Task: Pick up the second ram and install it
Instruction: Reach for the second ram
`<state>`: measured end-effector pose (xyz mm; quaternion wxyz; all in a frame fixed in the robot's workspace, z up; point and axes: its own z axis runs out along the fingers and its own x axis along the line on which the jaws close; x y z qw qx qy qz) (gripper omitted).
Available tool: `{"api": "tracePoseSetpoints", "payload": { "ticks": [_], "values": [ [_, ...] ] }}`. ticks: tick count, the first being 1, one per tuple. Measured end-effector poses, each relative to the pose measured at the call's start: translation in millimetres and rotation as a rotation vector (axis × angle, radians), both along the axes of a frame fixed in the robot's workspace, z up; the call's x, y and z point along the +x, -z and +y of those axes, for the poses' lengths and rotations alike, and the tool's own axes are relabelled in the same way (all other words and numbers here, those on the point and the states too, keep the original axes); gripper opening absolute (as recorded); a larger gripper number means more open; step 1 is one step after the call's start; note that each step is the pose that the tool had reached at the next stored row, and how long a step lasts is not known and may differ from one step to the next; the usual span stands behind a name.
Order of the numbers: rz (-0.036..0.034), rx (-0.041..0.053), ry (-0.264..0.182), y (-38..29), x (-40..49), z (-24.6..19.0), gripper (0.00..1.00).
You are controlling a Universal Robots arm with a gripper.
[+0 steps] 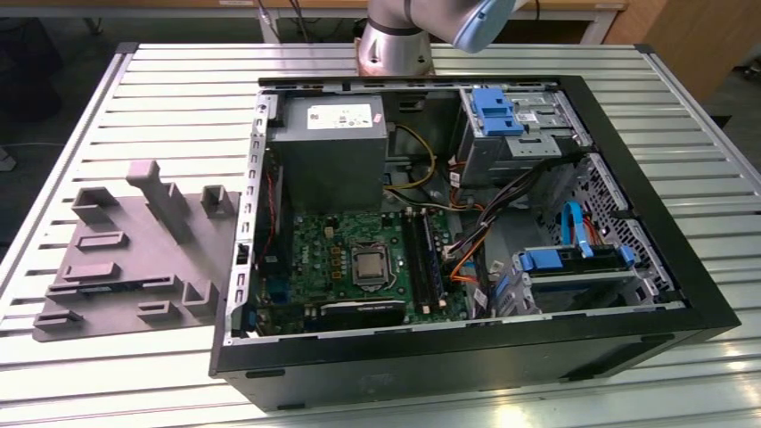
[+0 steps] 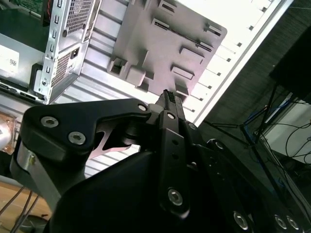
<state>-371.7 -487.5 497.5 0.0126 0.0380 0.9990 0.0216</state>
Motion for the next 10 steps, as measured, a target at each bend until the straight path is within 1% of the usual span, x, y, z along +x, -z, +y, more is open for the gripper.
{"api": "tracePoseSetpoints", "payload": {
  "ticks": [10],
  "values": [
    [0.0, 0.0, 0.0, 5.7, 0.0, 0.0, 0.11]
  ]
}}
